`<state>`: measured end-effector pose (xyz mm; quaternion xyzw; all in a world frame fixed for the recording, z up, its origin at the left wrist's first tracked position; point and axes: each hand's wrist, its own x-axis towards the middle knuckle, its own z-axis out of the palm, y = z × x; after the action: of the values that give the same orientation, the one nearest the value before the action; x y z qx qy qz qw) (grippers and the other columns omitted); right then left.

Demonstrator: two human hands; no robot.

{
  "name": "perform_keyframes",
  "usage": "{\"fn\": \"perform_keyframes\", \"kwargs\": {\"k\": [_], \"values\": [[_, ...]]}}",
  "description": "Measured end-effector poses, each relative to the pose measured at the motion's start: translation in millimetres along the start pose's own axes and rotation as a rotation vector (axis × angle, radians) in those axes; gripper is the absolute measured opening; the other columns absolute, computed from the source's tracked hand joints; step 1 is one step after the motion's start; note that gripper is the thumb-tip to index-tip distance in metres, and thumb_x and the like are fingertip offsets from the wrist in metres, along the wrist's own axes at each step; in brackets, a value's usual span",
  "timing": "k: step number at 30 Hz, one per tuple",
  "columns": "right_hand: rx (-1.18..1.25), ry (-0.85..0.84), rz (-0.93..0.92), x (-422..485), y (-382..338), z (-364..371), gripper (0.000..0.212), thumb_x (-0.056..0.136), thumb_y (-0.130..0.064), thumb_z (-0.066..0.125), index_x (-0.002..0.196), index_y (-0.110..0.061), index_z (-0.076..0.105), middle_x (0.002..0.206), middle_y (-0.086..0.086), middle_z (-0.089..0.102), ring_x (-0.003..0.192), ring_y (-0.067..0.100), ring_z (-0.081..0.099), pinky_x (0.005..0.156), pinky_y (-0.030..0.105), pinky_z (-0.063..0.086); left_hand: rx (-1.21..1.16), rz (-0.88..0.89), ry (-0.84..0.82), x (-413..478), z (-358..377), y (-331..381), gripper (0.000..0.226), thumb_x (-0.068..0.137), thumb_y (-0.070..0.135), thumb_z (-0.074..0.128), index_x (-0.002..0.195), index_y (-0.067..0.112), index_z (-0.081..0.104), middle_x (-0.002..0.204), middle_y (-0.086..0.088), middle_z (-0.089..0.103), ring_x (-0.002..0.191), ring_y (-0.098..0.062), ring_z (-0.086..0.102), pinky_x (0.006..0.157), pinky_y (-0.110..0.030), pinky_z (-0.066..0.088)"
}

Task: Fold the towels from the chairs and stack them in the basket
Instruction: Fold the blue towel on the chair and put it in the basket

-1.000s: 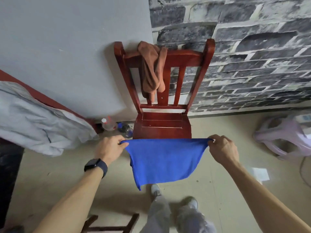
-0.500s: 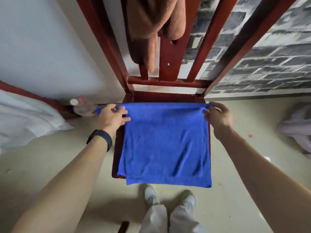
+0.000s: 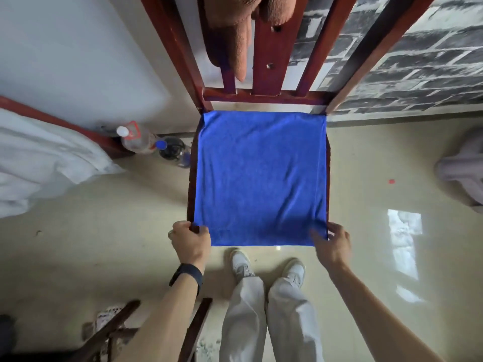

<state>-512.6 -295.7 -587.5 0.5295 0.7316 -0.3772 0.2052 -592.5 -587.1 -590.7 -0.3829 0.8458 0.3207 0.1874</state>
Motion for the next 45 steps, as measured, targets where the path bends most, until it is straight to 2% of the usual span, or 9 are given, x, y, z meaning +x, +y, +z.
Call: {"fn": "perform_keyframes", "kwargs": {"k": [7,11,14,19,22,26,32,41,45], "values": [[-0.030,0.055,-0.050,-16,17,1,0.029,0.092,-0.029,0.065,0.118,-0.017,0.063,0.112,0.003,0.057,0.108,0.026,0.057,0.085,0.027,0.037,-0.089,-0.072,-0.060,-19,0,-35,0.045,0.088,0.037,0.068,0.123,0.012,0.054,0.116,-0.009,0.060,0.101,-0.025,0.059,0.087,-0.034,0.047],[-0.095,0.024,-0.022,9,0,6,0.032,0.088,-0.038,0.064,0.115,-0.020,0.062,0.096,0.000,0.065,0.093,0.028,0.065,0.079,0.032,0.046,-0.062,-0.021,-0.084,6,-4,-18,0.032,0.091,0.038,0.065,0.112,0.014,0.061,0.099,0.002,0.067,0.092,-0.017,0.060,0.083,-0.025,0.041],[-0.107,0.025,0.029,18,-5,11,0.027,0.084,-0.041,0.065,0.106,-0.027,0.062,0.094,0.000,0.067,0.087,0.033,0.069,0.082,0.041,0.057,-0.012,0.002,-0.129,26,-6,-20,0.025,0.089,0.039,0.066,0.101,0.017,0.067,0.094,0.004,0.072,0.091,-0.020,0.068,0.089,-0.031,0.051],[-0.088,0.041,-0.048,11,-11,13,0.009,0.085,-0.031,0.063,0.092,-0.024,0.066,0.082,-0.004,0.066,0.083,0.028,0.062,0.072,0.031,0.046,-0.063,-0.015,-0.149,30,-11,-16,0.016,0.088,0.038,0.066,0.093,0.023,0.066,0.091,0.003,0.074,0.087,-0.022,0.072,0.086,-0.035,0.055],[-0.005,0.059,-0.056,5,-14,10,0.007,0.087,-0.030,0.058,0.092,-0.025,0.061,0.083,-0.002,0.068,0.083,0.027,0.062,0.073,0.034,0.049,-0.142,-0.037,-0.158,21,-18,-8,0.018,0.091,0.036,0.064,0.097,0.020,0.067,0.091,0.002,0.074,0.078,-0.016,0.072,0.071,-0.025,0.051],[0.159,0.125,-0.011,3,-9,-2,0.008,0.084,-0.029,0.050,0.091,-0.025,0.051,0.083,0.001,0.071,0.084,0.033,0.071,0.079,0.051,0.058,-0.119,-0.092,-0.134,8,-25,-10,0.009,0.086,0.038,0.060,0.083,0.030,0.062,0.092,0.003,0.073,0.090,-0.023,0.070,0.086,-0.041,0.056],[0.033,0.067,0.070,-7,7,-8,0.024,0.095,-0.021,0.053,0.114,-0.012,0.065,0.098,0.005,0.068,0.099,0.034,0.064,0.084,0.037,0.050,-0.066,-0.245,-0.239,-14,-14,-24,0.008,0.089,0.036,0.061,0.084,0.030,0.062,0.088,-0.001,0.067,0.092,-0.029,0.066,0.086,-0.045,0.058],[0.097,-0.020,0.169,8,26,-3,0.031,0.077,-0.045,0.054,0.100,-0.027,0.060,0.088,0.003,0.075,0.086,0.032,0.071,0.082,0.046,0.059,-0.281,-0.293,-0.202,-17,-1,-41,0.009,0.089,0.029,0.069,0.081,0.025,0.066,0.086,0.000,0.073,0.084,-0.019,0.073,0.091,-0.042,0.057],[0.184,-0.023,0.244,17,33,-2,0.017,0.074,-0.037,0.065,0.082,-0.025,0.056,0.079,0.002,0.070,0.076,0.028,0.072,0.079,0.053,0.061,-0.332,-0.301,-0.211,-16,-4,-37,0.010,0.088,0.018,0.072,0.096,0.018,0.067,0.099,-0.007,0.073,0.080,-0.018,0.071,0.080,-0.034,0.058]]}}
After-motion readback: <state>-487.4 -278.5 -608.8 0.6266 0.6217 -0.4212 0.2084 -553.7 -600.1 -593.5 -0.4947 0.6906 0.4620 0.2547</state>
